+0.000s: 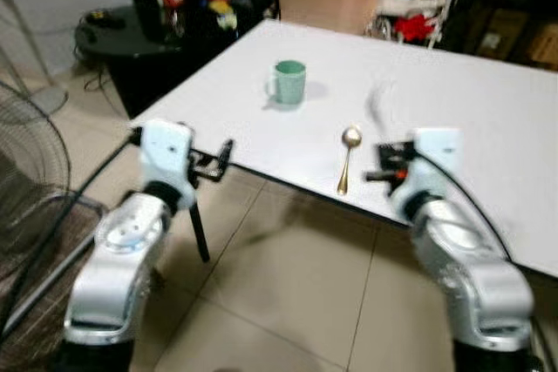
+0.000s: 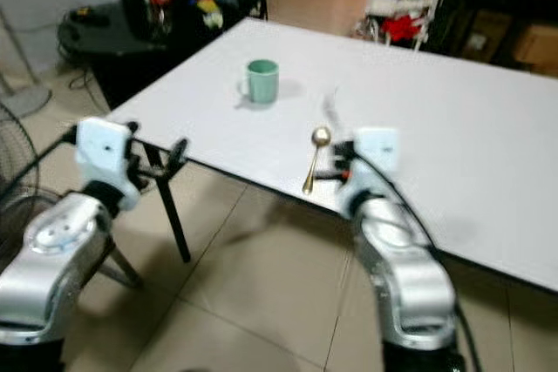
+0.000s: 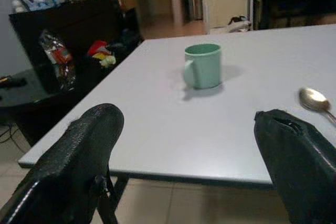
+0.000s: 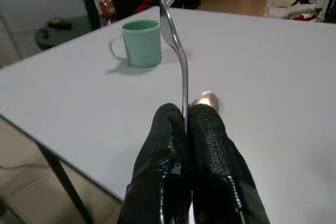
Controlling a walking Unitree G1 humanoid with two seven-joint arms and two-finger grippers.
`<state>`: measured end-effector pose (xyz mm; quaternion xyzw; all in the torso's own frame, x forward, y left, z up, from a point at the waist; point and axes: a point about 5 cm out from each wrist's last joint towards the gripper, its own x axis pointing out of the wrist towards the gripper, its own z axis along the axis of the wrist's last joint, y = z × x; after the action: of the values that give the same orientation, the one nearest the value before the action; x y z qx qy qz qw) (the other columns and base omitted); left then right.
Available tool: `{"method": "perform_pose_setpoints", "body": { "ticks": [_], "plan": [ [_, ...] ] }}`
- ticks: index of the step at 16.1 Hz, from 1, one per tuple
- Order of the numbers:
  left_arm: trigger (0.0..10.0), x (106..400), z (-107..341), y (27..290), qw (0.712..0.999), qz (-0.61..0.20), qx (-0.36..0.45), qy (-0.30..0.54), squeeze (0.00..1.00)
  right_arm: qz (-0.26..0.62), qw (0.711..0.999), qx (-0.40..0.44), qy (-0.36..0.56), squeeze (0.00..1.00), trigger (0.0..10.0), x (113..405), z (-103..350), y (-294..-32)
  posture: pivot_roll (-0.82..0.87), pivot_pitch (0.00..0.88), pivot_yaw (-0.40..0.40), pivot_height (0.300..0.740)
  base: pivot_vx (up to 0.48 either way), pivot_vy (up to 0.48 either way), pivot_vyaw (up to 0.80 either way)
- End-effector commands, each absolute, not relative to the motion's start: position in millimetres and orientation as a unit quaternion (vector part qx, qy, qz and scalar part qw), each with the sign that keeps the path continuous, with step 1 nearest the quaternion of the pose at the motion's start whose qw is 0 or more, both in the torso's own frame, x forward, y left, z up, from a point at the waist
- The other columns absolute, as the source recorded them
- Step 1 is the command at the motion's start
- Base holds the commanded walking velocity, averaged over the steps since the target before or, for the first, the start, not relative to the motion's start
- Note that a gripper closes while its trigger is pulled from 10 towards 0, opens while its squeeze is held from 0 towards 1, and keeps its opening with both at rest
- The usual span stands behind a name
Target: Setting the table
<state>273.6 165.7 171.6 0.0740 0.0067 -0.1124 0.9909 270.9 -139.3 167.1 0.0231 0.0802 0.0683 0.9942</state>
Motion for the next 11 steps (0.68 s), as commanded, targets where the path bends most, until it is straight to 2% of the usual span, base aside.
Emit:
{"method": "perform_pose_setpoints", "body": {
  "ticks": [1,11],
  "plan": [
    [10.0,276.1,177.0,161.3,0.990,-0.119,0.071,-0.005,0.00,0.053,0.996,0.020,0.062,0.00,10.0,271.9,174.4,-147.9,0.10,0.000,0.030,0.740,0.319,0.000,0.00],
    [10.0,277.1,171.0,154.2,0.988,-0.138,0.068,0.000,0.00,0.055,0.997,0.002,0.054,0.00,10.0,266.2,169.1,-152.0,0.08,0.000,0.042,0.740,0.321,0.000,0.00]
  ]
}}
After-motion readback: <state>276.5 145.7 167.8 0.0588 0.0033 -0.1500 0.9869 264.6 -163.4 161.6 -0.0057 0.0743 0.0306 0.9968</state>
